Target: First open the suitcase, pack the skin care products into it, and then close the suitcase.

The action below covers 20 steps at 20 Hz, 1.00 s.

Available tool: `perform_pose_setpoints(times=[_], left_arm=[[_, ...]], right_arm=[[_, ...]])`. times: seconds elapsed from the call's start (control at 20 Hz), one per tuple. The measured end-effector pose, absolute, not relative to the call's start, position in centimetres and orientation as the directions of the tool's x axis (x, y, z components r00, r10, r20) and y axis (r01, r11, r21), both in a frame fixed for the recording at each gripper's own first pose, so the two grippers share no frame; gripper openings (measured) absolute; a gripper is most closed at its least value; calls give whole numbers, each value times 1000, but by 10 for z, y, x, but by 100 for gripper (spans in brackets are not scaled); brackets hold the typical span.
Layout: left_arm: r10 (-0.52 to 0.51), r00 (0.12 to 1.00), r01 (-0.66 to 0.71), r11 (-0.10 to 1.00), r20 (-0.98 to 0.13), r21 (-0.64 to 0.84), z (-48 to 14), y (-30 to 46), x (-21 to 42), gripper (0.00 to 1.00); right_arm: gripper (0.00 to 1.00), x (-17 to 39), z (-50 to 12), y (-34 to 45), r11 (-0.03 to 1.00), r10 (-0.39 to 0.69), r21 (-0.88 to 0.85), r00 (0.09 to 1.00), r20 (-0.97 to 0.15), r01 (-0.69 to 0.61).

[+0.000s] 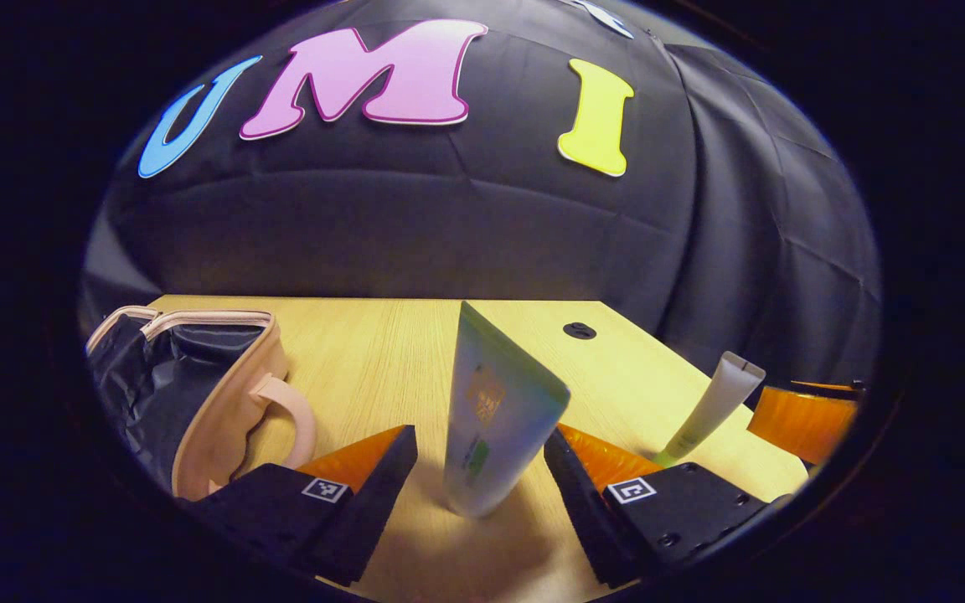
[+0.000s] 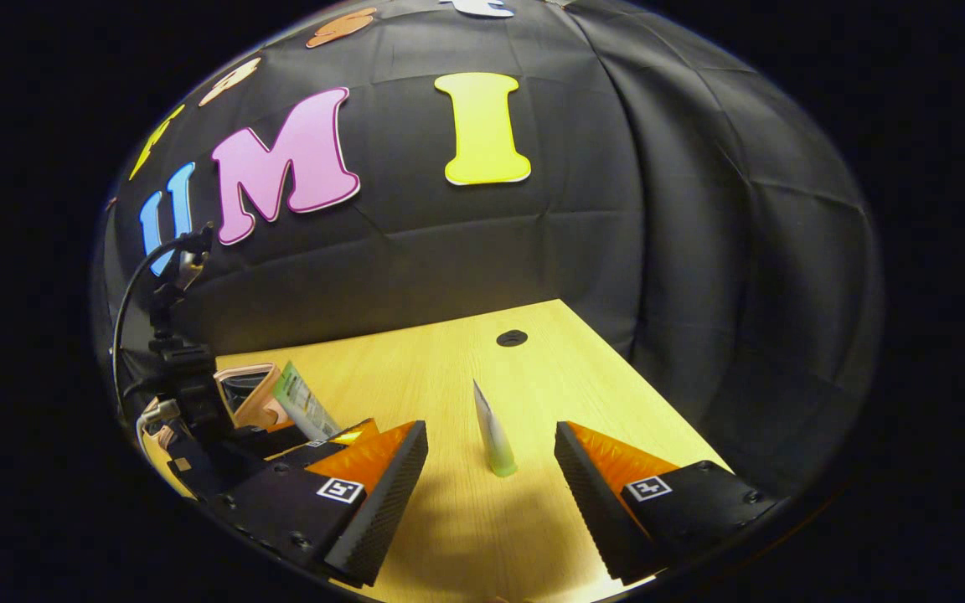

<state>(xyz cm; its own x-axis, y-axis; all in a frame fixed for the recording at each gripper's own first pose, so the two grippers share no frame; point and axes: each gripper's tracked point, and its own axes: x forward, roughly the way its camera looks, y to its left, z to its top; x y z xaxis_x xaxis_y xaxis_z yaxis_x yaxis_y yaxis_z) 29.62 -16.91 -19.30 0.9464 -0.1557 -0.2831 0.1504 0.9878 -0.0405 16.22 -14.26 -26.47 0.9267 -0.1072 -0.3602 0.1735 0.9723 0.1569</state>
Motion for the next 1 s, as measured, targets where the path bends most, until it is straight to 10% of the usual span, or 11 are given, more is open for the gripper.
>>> perform_pose_setpoints(times=[0.4,0.85,1.0], left_arm=[[-114,935,116,993,-335,-15,-205,-168,309,55],[-124,932,118,992,-339,-37,-207,-157,302,48],[-118,932,114,993,-341,-31,-207,-154,299,48]], right_arm=[[97,199,-306,-148,967,-129,151,905,-405,205],[96,236,-341,-157,964,-168,113,883,-438,240],[73,238,-347,-157,969,-166,89,875,-455,231]])
